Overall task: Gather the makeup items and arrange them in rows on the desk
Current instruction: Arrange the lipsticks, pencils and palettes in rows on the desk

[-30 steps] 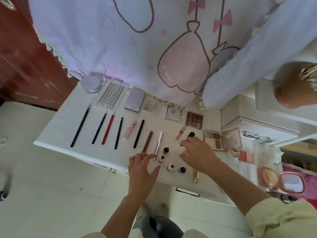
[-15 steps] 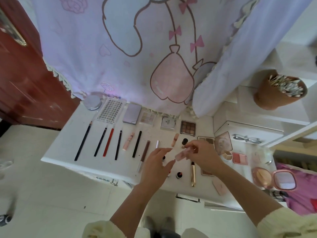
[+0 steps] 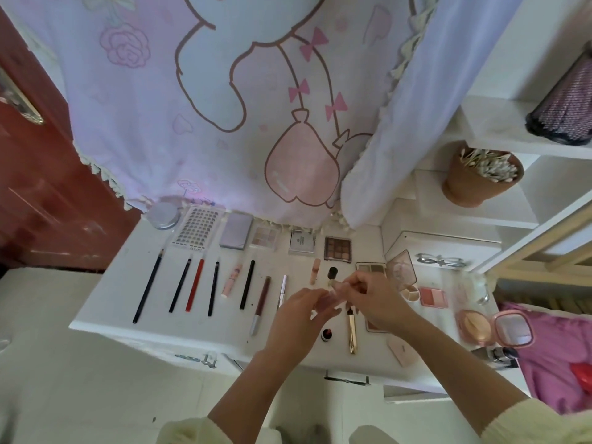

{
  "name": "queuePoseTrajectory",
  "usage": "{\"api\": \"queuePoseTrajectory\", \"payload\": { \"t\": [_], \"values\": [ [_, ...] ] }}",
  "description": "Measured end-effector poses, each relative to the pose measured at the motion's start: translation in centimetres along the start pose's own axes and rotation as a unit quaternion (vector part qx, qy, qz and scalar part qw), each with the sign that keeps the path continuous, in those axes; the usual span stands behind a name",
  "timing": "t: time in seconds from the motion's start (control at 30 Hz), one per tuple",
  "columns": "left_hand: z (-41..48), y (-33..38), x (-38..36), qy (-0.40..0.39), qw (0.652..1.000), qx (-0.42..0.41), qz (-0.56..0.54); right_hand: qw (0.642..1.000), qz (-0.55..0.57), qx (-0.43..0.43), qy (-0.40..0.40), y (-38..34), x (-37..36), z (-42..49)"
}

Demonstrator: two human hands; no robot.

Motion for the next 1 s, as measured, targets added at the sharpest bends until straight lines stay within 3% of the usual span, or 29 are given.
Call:
{"api": "queuePoseTrajectory", "payload": {
  "t": [0.63, 0.87, 1.0],
  "values": [
    [0.4, 1.7, -0.2, -0.034, 0.998, -0.04, 0.028, 0.996, -0.062, 0.031, 0.061, -0.8, 1.2, -0.6],
    [-0.2, 1.4, 1.0, -0.01, 1.0, -0.021, -0.011, 0.984, -0.117, 0.133, -0.022, -3.0, 0.3, -1.9],
    [-0.1, 1.5, 1.3, -0.012, 0.999, -0.032, 0.018, 0.993, -0.104, 0.057, -0.025, -2.2, 0.3, -1.5]
  ]
}}
Point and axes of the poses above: each hand's wrist, its own z-axis towards the middle knuckle, its own x-axis out of the back of the hand, y = z × x, the point moved 9 cm from there along z, towards the middle knuckle, and after that the axes turned 15 degrees about -x, right-handed, at the moved point
